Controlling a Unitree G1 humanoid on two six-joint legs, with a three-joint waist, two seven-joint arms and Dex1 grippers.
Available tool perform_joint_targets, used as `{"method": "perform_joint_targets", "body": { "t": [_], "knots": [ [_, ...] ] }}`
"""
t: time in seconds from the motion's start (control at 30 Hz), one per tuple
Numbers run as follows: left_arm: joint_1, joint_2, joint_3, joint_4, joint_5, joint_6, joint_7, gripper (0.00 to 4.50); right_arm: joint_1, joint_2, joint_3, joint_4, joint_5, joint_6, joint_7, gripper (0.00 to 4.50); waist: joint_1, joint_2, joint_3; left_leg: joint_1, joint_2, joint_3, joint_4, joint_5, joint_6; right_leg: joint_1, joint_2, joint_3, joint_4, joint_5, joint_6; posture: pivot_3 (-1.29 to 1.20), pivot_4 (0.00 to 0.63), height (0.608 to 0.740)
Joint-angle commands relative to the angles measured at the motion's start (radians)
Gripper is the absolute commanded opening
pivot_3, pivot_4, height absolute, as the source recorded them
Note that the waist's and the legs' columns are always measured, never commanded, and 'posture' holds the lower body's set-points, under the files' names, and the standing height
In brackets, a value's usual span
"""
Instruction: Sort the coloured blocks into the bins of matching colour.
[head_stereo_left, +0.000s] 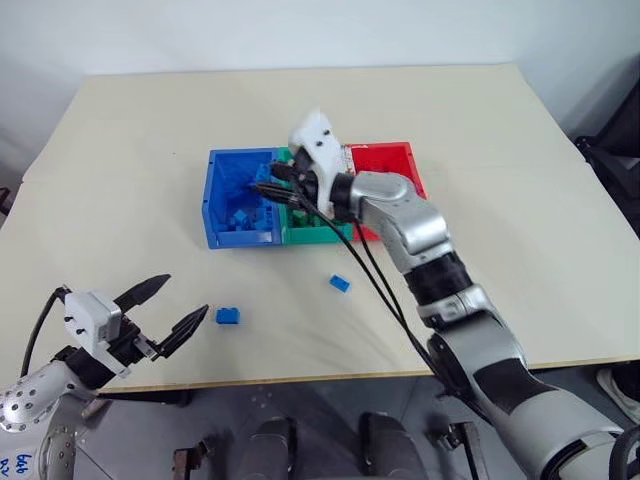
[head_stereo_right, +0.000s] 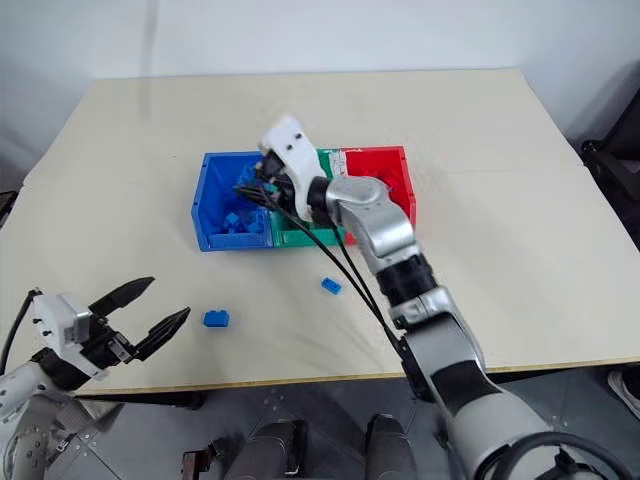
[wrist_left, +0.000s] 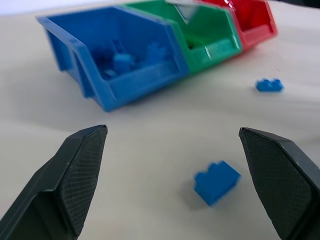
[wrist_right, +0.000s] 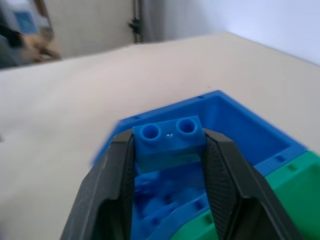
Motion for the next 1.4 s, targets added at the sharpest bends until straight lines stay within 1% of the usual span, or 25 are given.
{"method": "perform_joint_targets", "body": {
  "t": [0.03,0.07,0.13,0.2,0.33,0.37,0.43,0.5,0.67,0.77,0.93,1.0,1.07,1.13,1.23,1.33,1.4],
  "knots": [
    [-0.010,-0.008,0.031,-0.029,-0.029,-0.012,0.022,4.50,-0.091,0.062,-0.018,0.163,-0.043,-0.125,-0.058,1.51,-0.006,0.000,0.000,0.000,0.000,0.000,0.000,0.000,0.000,0.000,0.000,0.000,0.000,0.000,0.000,0.00,0.150,0.740],
    [-0.012,-0.009,0.030,-0.032,-0.030,-0.011,0.027,4.50,-0.107,0.073,-0.025,0.205,-0.048,-0.143,-0.063,1.51,-0.009,0.000,0.000,0.000,0.001,0.001,-0.001,0.000,0.000,-0.001,0.001,0.000,0.000,0.000,0.000,0.00,0.150,0.740],
    [-0.013,-0.014,0.030,-0.039,-0.032,-0.010,0.036,4.50,-0.128,0.087,-0.037,0.262,-0.052,-0.170,-0.058,2.25,-0.014,0.000,0.000,0.000,0.002,0.001,-0.001,0.000,-0.001,-0.002,0.001,-0.001,0.001,0.000,0.000,0.00,0.150,0.740],
    [-0.017,-0.017,0.028,-0.045,-0.038,-0.006,0.044,4.50,-0.143,0.096,-0.046,0.302,-0.050,-0.193,-0.050,2.86,-0.018,0.000,0.000,0.000,0.002,0.001,-0.001,0.000,-0.001,-0.002,0.001,-0.001,0.001,0.000,0.000,0.00,0.150,0.740],
    [-0.022,-0.014,0.017,-0.055,-0.041,0.000,0.051,4.50,-0.154,0.100,-0.061,0.322,-0.042,-0.228,-0.023,4.26,-0.026,0.000,0.000,0.000,0.002,0.001,-0.001,0.000,-0.001,-0.002,0.002,-0.001,0.001,0.000,-0.001,0.00,0.150,0.740],
    [-0.023,-0.012,0.013,-0.055,-0.041,0.002,0.051,4.50,-0.148,0.094,-0.066,0.309,-0.036,-0.230,-0.002,4.47,-0.027,0.000,0.000,0.000,0.002,0.001,-0.001,-0.001,-0.001,-0.003,0.002,-0.001,0.001,0.000,-0.001,0.00,0.150,0.740],
    [-0.030,-0.005,0.002,-0.055,-0.041,0.009,0.046,4.50,-0.105,0.059,-0.071,0.233,-0.024,-0.234,0.061,4.47,-0.027,0.000,0.000,0.000,0.003,0.001,-0.001,-0.001,-0.001,-0.003,0.002,-0.001,0.002,0.000,-0.001,0.00,0.150,0.740],
    [-0.037,0.006,-0.009,-0.052,-0.036,0.015,0.035,4.50,-0.029,0.003,-0.069,0.115,-0.007,-0.236,0.141,4.47,-0.024,0.000,0.000,-0.001,0.003,0.001,-0.001,-0.001,-0.001,-0.004,0.002,-0.001,0.002,0.000,-0.001,0.00,0.150,0.740],
    [-0.082,0.052,-0.077,-0.010,0.007,0.015,-0.014,4.50,0.270,-0.218,-0.101,-0.272,0.074,-0.195,0.312,4.47,0.006,-0.001,-0.001,-0.002,0.002,0.001,0.001,-0.003,0.001,-0.003,0.002,-0.001,0.002,0.001,-0.002,0.00,0.150,0.740],
    [-0.129,0.083,-0.127,0.028,0.026,0.021,-0.055,4.50,0.448,-0.353,-0.162,-0.429,0.136,-0.199,0.388,4.47,0.007,-0.001,-0.001,-0.002,0.002,0.002,0.002,-0.004,0.003,-0.001,0.002,-0.001,-0.001,0.001,-0.001,0.00,0.150,0.740],
    [-0.235,0.106,-0.223,0.107,0.064,0.011,-0.115,4.50,0.724,-0.538,-0.280,-0.574,0.213,-0.267,0.505,4.47,0.006,-0.001,-0.001,-0.002,0.002,0.006,0.001,-0.004,0.002,-0.001,0.003,-0.001,-0.003,0.001,-0.001,0.00,0.150,0.740],
    [-0.301,0.103,-0.274,0.142,0.076,0.008,-0.149,4.50,0.882,-0.618,-0.381,-0.570,0.231,-0.337,0.556,4.47,0.009,-0.001,-0.001,-0.001,0.002,0.007,0.002,-0.005,0.002,0.000,0.005,-0.001,-0.003,0.001,-0.001,0.00,0.150,0.740],
    [-0.345,0.104,-0.302,0.176,0.081,0.007,-0.177,4.50,1.002,-0.670,-0.448,-0.559,0.233,-0.394,0.582,4.47,0.023,-0.001,-0.001,-0.001,0.002,0.007,0.002,-0.005,0.002,0.001,0.005,-0.001,-0.004,0.001,-0.001,0.00,0.150,0.740],
    [-0.388,0.101,-0.320,0.221,0.090,-0.002,-0.202,4.50,1.103,-0.692,-0.504,-0.541,0.226,-0.474,0.592,4.47,0.029,-0.001,-0.001,-0.001,0.002,0.009,0.004,-0.005,0.003,0.001,0.005,-0.001,-0.004,0.001,-0.001,0.00,0.150,0.740],
    [-0.435,0.101,-0.341,0.280,0.108,-0.035,-0.241,4.50,1.176,-0.676,-0.556,-0.539,0.232,-0.506,0.536,4.47,0.027,-0.001,-0.001,0.003,0.004,0.015,0.005,-0.005,0.003,0.004,0.005,-0.001,-0.006,0.002,0.000,0.00,0.150,0.740],
    [-0.464,0.102,-0.345,0.317,0.115,-0.074,-0.271,4.50,1.194,-0.656,-0.543,-0.576,0.240,-0.482,0.488,4.47,0.026,-0.001,-0.001,0.013,0.006,0.023,0.002,-0.006,0.002,0.009,0.005,0.001,-0.006,0.002,0.000,0.00,0.150,0.740],
    [-0.471,0.107,-0.337,0.331,0.111,-0.081,-0.286,4.50,1.170,-0.656,-0.500,-0.612,0.245,-0.412,0.462,4.47,0.027,-0.001,-0.001,0.014,0.008,0.024,0.003,-0.006,0.002,0.009,0.005,0.002,-0.006,0.002,0.000,0.00,0.150,0.740]
  ]
}}
